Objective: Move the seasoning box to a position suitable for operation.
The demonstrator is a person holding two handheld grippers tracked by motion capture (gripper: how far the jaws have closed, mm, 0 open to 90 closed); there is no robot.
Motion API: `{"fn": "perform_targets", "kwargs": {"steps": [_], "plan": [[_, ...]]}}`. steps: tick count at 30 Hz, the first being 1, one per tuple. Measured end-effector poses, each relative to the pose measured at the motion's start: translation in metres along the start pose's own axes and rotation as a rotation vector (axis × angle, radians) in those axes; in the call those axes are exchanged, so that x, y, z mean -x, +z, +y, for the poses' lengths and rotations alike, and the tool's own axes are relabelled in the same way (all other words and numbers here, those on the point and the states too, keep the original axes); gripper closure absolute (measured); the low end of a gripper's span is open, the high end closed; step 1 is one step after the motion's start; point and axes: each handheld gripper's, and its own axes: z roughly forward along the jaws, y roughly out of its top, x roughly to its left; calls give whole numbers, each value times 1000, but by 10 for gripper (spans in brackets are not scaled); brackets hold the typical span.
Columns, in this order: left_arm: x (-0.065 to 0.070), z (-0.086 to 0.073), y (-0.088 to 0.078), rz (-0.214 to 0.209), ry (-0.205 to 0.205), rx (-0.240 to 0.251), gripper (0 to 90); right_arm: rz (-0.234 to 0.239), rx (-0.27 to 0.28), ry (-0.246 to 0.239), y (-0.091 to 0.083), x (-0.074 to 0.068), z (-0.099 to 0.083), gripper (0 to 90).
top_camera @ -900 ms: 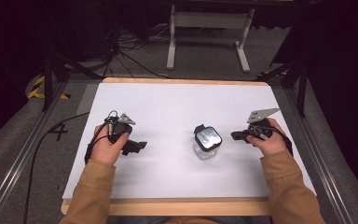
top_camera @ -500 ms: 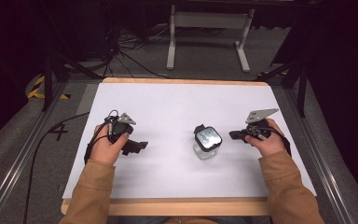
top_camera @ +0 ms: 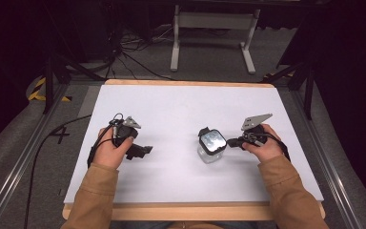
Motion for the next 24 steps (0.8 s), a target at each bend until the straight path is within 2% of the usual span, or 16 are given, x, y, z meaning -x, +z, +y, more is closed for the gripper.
{"fn": "perform_targets", "kwargs": {"steps": [9,12,13,18,24], "plan": [[2,1,3,1,4,-10,195,-5,-38,-11,16,-7,2,896],[1,1,4,6,14,-6,195,-3,-41,-13,17,-7,1,896],[2,1,4,5,3,-6,195,-2,-46,-11,17,-7,1,896],[2,1,5,-2,-1,-10,195,3,-59,-10,17,-8,1,897],[2,2,5,-1,7,-15,193,12,-82,-19,18,-10,1,898]]}}
